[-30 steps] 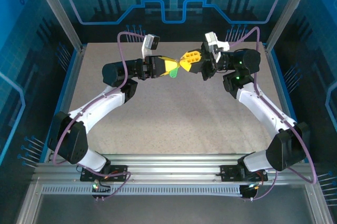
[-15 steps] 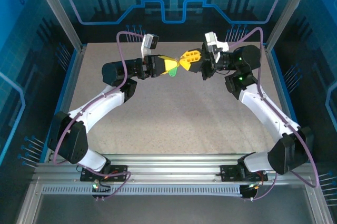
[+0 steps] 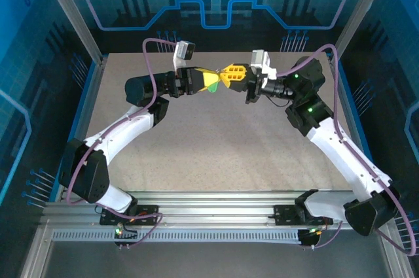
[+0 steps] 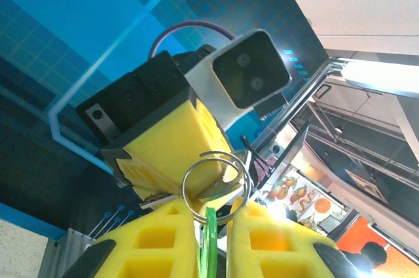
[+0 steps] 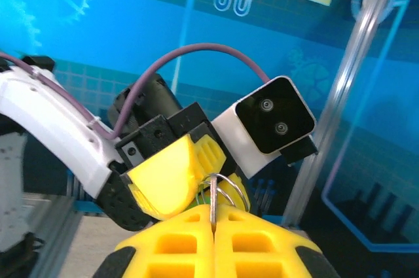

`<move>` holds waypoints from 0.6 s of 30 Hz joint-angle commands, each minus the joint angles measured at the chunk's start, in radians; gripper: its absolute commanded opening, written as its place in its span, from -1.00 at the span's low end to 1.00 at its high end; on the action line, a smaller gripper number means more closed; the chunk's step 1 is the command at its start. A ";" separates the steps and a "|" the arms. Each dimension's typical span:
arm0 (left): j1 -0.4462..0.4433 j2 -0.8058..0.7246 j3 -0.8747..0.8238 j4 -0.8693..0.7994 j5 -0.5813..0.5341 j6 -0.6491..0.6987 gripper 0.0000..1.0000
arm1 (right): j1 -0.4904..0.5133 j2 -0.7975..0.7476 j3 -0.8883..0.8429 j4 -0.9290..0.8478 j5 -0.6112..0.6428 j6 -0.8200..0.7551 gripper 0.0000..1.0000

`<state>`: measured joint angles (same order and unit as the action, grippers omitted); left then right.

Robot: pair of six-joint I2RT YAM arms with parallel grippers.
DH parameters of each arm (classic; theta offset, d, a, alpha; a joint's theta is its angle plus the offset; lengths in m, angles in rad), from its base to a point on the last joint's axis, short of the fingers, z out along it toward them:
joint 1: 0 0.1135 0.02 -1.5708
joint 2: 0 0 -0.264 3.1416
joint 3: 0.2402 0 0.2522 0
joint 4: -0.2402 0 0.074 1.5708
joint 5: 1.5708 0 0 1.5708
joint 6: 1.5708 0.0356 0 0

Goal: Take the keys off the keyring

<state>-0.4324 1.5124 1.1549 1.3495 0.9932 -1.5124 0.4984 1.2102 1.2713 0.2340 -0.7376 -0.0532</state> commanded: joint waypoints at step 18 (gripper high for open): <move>-0.005 -0.020 -0.003 0.053 -0.017 0.016 -0.32 | 0.164 -0.040 0.007 -0.290 0.308 -0.389 -1.00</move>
<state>-0.4213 1.5120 1.1507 1.3518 0.9989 -1.5097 0.6598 1.1446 1.2869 0.0631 -0.3660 -0.4557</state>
